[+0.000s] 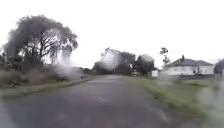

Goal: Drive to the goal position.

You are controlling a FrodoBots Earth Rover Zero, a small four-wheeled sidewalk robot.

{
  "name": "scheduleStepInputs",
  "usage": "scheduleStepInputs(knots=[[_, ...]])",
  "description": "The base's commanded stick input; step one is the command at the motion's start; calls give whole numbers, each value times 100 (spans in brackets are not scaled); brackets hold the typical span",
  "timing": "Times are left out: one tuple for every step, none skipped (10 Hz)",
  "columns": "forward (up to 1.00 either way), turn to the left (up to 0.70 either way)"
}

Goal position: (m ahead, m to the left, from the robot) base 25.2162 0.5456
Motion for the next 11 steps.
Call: scheduleStepInputs(knots=[[85,0],[85,0],[85,0],[85,0],[85,0],[85,0],[85,0],[85,0],[85,0],[85,0],[85,0]])
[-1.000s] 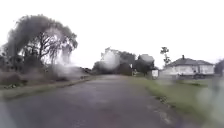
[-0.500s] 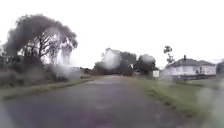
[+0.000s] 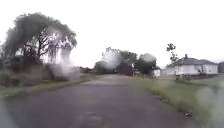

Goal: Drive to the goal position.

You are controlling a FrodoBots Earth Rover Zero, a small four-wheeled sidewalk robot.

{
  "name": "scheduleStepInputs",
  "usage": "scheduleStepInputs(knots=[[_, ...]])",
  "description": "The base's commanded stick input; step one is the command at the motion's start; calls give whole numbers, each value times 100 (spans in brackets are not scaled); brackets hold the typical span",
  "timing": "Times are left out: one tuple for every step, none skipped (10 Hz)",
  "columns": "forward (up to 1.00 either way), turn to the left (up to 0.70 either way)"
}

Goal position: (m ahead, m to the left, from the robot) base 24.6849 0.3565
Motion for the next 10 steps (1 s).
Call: scheduleStepInputs(knots=[[85,0],[85,0],[85,0],[85,0],[85,0],[85,0],[85,0],[85,0],[85,0],[85,0]])
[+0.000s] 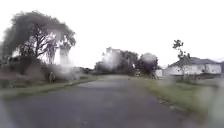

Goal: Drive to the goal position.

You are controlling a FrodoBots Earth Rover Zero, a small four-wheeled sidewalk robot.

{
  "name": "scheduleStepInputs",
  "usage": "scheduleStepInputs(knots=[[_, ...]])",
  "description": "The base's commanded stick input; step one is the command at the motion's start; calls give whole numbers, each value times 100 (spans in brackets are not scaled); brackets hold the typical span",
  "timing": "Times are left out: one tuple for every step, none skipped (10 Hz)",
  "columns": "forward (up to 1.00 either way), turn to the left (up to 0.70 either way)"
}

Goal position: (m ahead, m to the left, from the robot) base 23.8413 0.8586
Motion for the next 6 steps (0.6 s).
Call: scheduleStepInputs(knots=[[85,0],[85,0],[85,0],[85,0],[85,0],[85,0]])
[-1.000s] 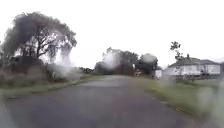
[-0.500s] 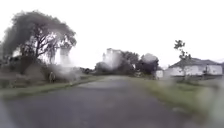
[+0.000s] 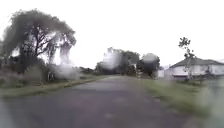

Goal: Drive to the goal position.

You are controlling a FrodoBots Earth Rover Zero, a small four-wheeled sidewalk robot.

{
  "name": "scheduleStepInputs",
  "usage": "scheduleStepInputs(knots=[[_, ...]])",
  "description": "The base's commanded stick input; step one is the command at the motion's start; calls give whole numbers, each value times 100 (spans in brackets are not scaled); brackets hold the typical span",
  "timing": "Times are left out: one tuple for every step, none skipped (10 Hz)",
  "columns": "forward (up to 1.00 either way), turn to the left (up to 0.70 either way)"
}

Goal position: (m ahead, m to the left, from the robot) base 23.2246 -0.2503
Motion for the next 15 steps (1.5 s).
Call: scheduleStepInputs(knots=[[85,0],[85,0],[85,0],[85,0],[85,0],[85,0],[85,0],[85,-23],[85,-34],[85,-32],[85,-8],[85,0],[85,0],[85,0],[85,0]])
